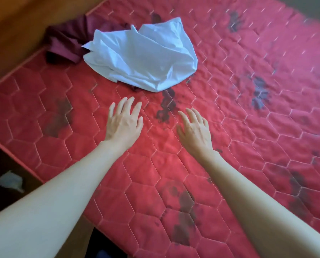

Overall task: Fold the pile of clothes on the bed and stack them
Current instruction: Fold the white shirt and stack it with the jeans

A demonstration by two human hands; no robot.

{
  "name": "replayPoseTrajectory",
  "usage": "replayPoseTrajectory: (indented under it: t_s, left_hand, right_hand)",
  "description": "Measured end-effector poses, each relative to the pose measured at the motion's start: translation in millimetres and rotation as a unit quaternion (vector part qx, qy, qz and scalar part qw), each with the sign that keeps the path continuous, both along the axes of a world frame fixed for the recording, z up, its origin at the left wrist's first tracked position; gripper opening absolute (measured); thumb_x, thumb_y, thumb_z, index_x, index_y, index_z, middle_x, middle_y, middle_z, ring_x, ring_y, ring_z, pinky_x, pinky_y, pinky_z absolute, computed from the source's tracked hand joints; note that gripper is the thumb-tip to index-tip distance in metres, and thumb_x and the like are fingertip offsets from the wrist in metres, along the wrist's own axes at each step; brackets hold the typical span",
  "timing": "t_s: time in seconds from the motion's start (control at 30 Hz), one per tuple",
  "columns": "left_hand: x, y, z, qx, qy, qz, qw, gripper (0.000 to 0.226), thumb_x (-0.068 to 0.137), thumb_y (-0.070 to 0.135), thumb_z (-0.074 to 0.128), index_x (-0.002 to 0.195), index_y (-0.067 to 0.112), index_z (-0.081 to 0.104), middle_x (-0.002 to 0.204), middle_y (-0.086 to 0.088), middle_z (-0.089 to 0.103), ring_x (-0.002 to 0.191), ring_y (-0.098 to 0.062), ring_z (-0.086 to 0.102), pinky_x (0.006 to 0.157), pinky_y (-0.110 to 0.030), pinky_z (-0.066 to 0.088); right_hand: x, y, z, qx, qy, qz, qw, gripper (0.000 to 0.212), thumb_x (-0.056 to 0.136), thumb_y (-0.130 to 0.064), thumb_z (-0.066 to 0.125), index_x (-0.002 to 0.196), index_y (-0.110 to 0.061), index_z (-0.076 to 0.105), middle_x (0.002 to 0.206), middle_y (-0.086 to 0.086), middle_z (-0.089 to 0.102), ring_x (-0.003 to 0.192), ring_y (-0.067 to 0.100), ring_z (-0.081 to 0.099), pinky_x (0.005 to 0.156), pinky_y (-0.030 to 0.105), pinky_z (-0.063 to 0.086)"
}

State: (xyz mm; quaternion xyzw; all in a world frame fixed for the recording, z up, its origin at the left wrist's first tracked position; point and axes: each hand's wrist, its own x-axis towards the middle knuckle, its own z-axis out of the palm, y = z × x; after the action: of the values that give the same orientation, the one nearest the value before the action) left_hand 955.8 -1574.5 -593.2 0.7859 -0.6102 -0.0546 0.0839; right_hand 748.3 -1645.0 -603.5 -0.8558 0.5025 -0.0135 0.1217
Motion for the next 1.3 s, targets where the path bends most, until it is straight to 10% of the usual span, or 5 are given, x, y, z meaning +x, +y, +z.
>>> replayPoseTrajectory:
  t_s: [0.53,0.67,0.77,1.3]
  left_hand:
    - [223,-175,-131,0.116,-0.155,-0.229,0.954,0.062,0.093,0.019,0.052,0.150,0.013,0.029,0.155,-0.016,0.026,0.142,-0.036,0.023,0.114,-0.053,0.018]
    - [245,-188,-139,-0.045,-0.147,-0.283,0.947,0.029,0.083,0.001,0.050,0.107,0.002,0.066,0.108,-0.018,0.066,0.103,-0.036,0.062,0.083,-0.045,0.050]
    - [247,-191,-126,-0.086,-0.140,-0.307,0.938,0.010,0.072,-0.003,0.065,0.070,0.007,0.065,0.063,-0.011,0.061,0.060,-0.027,0.063,0.054,-0.032,0.047]
    - [147,36,-43,-0.150,-0.015,-0.276,0.949,0.014,0.079,-0.001,0.071,0.076,0.012,0.072,0.060,-0.003,0.061,0.049,-0.024,0.059,0.040,-0.029,0.043]
  right_hand:
    - [188,-150,-121,0.027,0.089,-0.013,0.996,0.054,0.087,-0.030,0.058,0.138,-0.017,0.045,0.141,0.006,0.044,0.134,0.025,0.036,0.107,0.039,0.027]
    - [191,-158,-138,-0.059,0.062,-0.039,0.996,0.024,0.086,-0.015,0.053,0.104,-0.010,0.067,0.104,0.008,0.066,0.100,0.031,0.061,0.083,0.040,0.040]
    - [187,-156,-136,-0.072,0.068,-0.042,0.994,0.024,0.095,-0.018,0.046,0.096,-0.009,0.068,0.092,0.010,0.066,0.089,0.034,0.062,0.073,0.040,0.040]
    - [65,42,-42,-0.138,-0.105,-0.015,0.985,0.008,0.089,-0.013,0.067,0.089,-0.009,0.073,0.076,0.004,0.068,0.068,0.026,0.066,0.052,0.033,0.050]
